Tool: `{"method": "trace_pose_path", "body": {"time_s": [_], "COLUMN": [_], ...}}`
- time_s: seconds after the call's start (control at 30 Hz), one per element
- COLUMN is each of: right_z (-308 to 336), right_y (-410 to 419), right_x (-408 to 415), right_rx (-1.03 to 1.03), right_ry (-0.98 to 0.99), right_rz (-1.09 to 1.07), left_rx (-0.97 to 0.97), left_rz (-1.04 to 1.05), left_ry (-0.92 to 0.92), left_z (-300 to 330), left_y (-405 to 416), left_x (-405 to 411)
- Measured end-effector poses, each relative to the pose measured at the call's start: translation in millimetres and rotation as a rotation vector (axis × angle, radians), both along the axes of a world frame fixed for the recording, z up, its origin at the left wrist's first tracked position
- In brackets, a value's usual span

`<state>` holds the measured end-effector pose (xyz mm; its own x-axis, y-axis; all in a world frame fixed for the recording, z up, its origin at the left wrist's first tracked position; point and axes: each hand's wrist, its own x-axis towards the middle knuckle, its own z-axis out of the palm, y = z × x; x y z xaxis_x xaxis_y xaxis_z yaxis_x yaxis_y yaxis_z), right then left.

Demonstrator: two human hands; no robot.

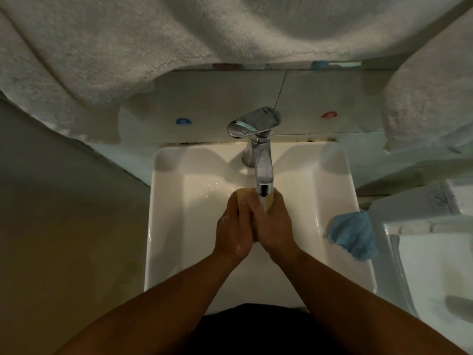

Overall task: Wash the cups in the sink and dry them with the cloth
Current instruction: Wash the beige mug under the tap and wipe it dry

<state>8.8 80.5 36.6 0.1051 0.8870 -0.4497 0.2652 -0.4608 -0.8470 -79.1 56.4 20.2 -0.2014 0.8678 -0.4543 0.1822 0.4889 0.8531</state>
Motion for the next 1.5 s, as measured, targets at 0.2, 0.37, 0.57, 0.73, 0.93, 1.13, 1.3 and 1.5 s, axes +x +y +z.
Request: {"method": "trace_pose_path", "body": {"time_s": [0.2,0.37,0.57,0.73,0.93,1.13,1.3,1.5], "right_z": [-13,-11,-1,-2,-3,-4,-10,-12], "right_y": [10,7,11,15,5,12,13,10], "right_x": [17,23,11,18,8,1,-1,20], "right_rx": [-0.242,-0.221,-0.093,-0.162,-0.055,-0.166,-0.346,-0.089], "right_ry": [0.313,0.367,-0.010,0.155,-0.027,0.053,0.256,-0.038], "right_rz": [-0.141,-0.069,0.072,-0.096,0.016,-0.044,-0.216,-0.050], "left_rx": [-0.063,-0.204,-0.017,-0.073,-0.145,0.004,0.031,-0.145], "left_rz": [0.009,0.215,0.183,0.225,0.152,0.050,-0.026,-0.147], "left_ry": [0.152,-0.301,0.043,-0.333,-0.306,-0.040,-0.020,-0.068], "left_z": [-11,-6,-4,-6,-7,1,6,-1], "left_y": [5,6,0,4,5,-5,1,15], "left_x": [-18,-14,0,-10,-2,8,0,-14]}}
